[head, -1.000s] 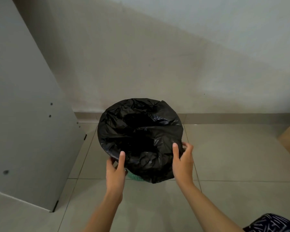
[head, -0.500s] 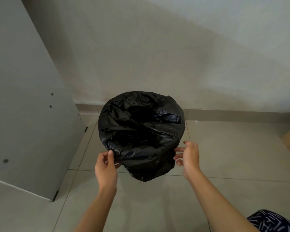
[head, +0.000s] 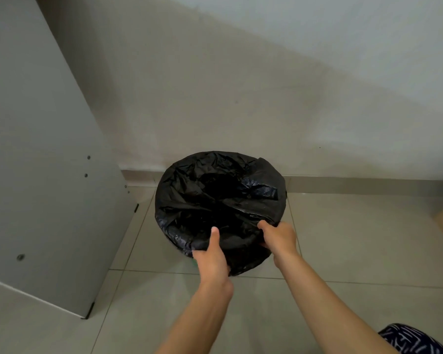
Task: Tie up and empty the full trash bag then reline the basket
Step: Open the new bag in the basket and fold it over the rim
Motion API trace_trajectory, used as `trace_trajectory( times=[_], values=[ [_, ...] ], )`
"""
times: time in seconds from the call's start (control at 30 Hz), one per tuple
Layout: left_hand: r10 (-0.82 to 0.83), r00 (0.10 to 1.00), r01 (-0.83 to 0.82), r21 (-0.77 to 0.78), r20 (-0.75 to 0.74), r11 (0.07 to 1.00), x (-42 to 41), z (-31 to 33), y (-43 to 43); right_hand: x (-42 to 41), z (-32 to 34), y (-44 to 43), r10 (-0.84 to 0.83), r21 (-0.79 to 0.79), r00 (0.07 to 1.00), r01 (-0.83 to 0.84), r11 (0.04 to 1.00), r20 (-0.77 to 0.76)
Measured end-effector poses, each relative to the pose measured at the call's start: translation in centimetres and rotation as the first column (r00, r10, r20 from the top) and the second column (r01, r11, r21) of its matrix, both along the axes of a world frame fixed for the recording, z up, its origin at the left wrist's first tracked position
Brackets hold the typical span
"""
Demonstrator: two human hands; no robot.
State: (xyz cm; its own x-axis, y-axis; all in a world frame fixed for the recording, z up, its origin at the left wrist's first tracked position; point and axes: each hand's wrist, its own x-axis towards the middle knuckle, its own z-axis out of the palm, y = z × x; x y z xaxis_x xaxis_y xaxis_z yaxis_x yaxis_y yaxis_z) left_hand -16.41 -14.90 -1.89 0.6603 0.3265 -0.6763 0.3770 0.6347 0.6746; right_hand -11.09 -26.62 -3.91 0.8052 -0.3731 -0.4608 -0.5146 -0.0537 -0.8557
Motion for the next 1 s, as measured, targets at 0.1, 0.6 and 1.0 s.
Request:
trace_trajectory(
  times=[0.1,0.6,1.0],
  values=[
    [-0.003,1.000,0.005,0.058,-0.024,0.998,1.5,-0.4,1.3,0.1,0.0,0.5,-0.053,0.078,0.998,0.052,0.996,0.019],
    [-0.136,0.986,0.164,0.608,-0.092,0.776,1.9,-2.6,5.8,-3.9,1.2,0.1,0.558,0.038,0.773,-0.575,0.817,-0.301],
    [-0.267,0.962,0.129,0.774,0.054,0.620,1.5,-3.5,8.8,0.5,-0.3,3.5,0.797,-0.641,0.330,-0.762,-0.091,-0.505]
  ],
)
